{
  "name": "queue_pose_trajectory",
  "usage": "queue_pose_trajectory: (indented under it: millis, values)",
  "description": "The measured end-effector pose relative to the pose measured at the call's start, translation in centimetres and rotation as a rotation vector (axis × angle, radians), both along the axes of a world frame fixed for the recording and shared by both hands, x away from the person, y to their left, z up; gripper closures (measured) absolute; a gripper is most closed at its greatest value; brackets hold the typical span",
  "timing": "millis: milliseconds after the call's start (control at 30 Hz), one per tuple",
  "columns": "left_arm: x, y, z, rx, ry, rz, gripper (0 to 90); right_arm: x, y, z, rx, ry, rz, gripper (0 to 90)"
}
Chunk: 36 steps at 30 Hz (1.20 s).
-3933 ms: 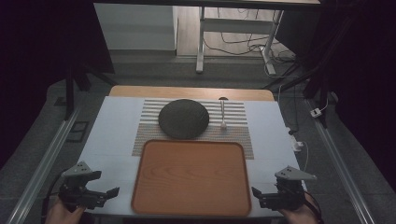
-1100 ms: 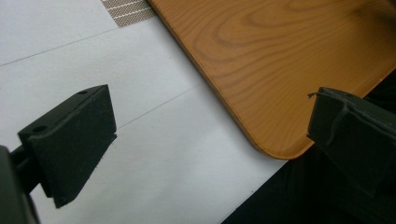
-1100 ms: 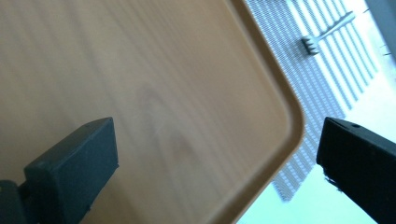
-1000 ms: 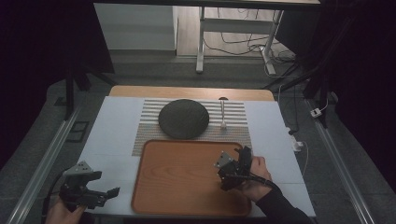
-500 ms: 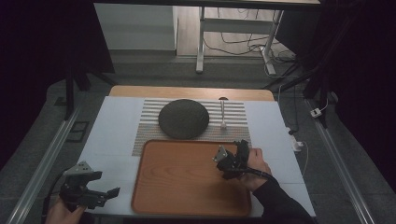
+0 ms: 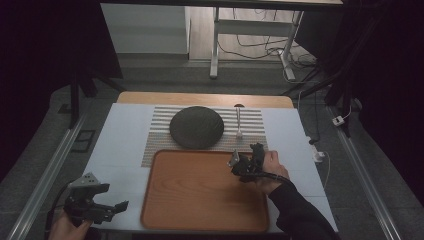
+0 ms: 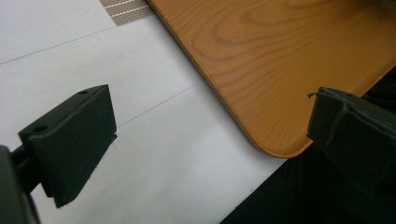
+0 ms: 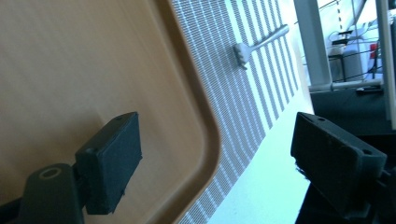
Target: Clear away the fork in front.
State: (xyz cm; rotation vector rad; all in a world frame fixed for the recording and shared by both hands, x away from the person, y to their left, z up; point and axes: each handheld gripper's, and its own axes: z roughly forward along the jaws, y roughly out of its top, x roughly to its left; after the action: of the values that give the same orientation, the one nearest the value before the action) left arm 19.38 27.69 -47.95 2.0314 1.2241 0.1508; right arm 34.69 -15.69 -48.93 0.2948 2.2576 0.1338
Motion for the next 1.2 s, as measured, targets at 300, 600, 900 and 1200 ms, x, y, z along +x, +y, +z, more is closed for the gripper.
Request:
queue_pose_trajectory:
  millis: [300, 600, 900, 1200]
  values:
    - [0.0, 0.0, 0.0, 0.0, 0.002, -0.002, 1.2, 1.8, 0.8, -0.8, -0.065, -0.045, 0.028, 22.6]
    - [0.0, 0.0, 0.0, 0.0, 0.003, -0.004, 1.2, 4.2, 1.5, -1.1, -0.099, -0.08, 0.033, 30.3]
    - [0.0, 0.0, 0.0, 0.0, 0.004, -0.006, 1.2, 6.3, 1.8, -0.8, -0.063, -0.031, 0.028, 35.1]
    - [0.1, 0.0, 0.0, 0.001, 0.005, -0.006, 1.2, 8.2, 2.0, -1.4, -0.083, 0.005, 0.037, 39.8]
